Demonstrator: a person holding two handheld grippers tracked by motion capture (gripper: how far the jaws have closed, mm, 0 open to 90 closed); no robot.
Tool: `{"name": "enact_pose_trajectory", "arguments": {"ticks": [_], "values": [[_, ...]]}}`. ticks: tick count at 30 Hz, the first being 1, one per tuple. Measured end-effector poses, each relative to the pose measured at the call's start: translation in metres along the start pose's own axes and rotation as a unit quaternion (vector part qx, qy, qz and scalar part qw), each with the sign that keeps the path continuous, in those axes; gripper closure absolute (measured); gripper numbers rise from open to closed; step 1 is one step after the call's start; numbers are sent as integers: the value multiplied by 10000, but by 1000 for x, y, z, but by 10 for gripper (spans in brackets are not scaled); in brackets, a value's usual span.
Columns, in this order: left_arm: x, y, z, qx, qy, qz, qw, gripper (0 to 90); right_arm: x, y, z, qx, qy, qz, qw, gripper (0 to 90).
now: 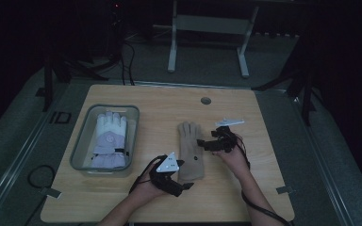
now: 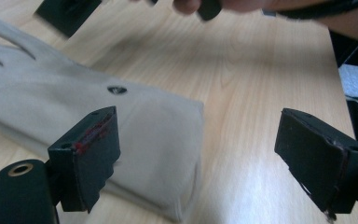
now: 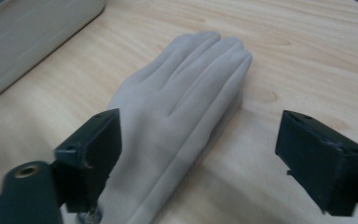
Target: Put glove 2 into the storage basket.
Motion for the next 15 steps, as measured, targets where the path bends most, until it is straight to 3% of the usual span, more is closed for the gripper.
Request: {"name": "enact_pose_trajectory", "arguments": {"ticks": [4, 6, 10, 15], "values": [[-1, -9, -3, -38, -78, 100, 9999, 146, 5, -19, 0, -43, -256, -31, 9997, 159], [-2, -15, -2, -171, -124, 135, 9997, 151, 6, -26, 0, -60, -361, -66, 9993, 158], [-6, -22, 5, -499, -127, 257, 9983, 177, 5, -39, 4, -237, -289, 6, 9993, 161], [-9, -20, 14, -903, -267, 314, 9951, 221, 5, -48, 12, -422, -308, -50, 9986, 180]]}}
Point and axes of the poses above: each handheld gripper's, and its own axes: y roughly backward along the jaws, z roughly out of its underside, x roughly to its right, the point moved 4 cm from there along -y, roughly forward along the jaws, and after that the axes turned 13 degrees about x, right-handed, at the moved point
